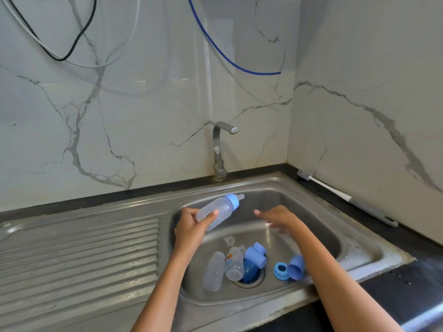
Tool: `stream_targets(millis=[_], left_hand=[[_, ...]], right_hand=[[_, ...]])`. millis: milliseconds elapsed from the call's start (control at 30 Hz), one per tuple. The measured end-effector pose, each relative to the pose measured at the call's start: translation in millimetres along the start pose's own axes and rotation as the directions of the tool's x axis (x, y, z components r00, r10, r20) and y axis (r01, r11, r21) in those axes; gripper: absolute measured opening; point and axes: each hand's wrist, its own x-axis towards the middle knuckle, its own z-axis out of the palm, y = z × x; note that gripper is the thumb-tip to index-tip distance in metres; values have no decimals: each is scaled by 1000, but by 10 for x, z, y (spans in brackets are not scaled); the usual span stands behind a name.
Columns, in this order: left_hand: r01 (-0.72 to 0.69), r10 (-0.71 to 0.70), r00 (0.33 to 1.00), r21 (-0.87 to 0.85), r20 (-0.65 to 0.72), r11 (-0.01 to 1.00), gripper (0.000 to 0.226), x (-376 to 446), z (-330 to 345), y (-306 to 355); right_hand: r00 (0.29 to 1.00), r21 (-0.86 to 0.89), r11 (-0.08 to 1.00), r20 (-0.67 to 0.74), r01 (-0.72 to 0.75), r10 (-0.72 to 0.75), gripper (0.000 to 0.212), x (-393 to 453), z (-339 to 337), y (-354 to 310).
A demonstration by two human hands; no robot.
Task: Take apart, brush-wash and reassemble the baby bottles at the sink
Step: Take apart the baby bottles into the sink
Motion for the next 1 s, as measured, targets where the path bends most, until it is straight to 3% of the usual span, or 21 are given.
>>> stream_targets(millis=[67, 133, 300, 400, 533, 667, 767, 933, 1000], left_hand=[[22, -22, 1000, -20, 10, 1000, 49, 17, 16, -21], [35, -34, 999, -15, 22, 999, 56, 28, 23, -41], [-22, 12, 995, 101, 97, 995, 31, -6, 48, 21], [-121, 101, 988, 171, 120, 978, 37, -19, 29, 74], [-130, 112, 991, 279, 78, 952, 43, -32, 15, 54], [-62, 52, 997, 188, 54, 980, 45, 6, 5, 62], [-33, 28, 999, 118, 47, 992, 64, -5, 0, 103], [13, -8, 994, -42, 108, 999, 81, 31, -24, 113], [30, -15, 987, -92, 158, 995, 74, 33, -22, 114]], right_hand=[[977, 353, 935, 186, 34, -106, 62, -167, 73, -146], [944, 511, 859, 259, 45, -204, 59, -286, 182, -245], [982, 663, 746, 96, 61, -165, 45, -363, 472, -373], [979, 784, 621, 140, -18, -149, 38, -380, 497, -392], [975, 842, 536, 73, 53, -211, 32, -393, 547, -423], [961, 860, 485, -23, 161, -277, 35, -407, 598, -447], [936, 855, 461, -72, 235, -344, 40, -413, 619, -446], [897, 808, 461, -176, 366, -404, 81, -452, 617, -465], [900, 792, 493, -157, 361, -406, 65, -453, 615, -471]])
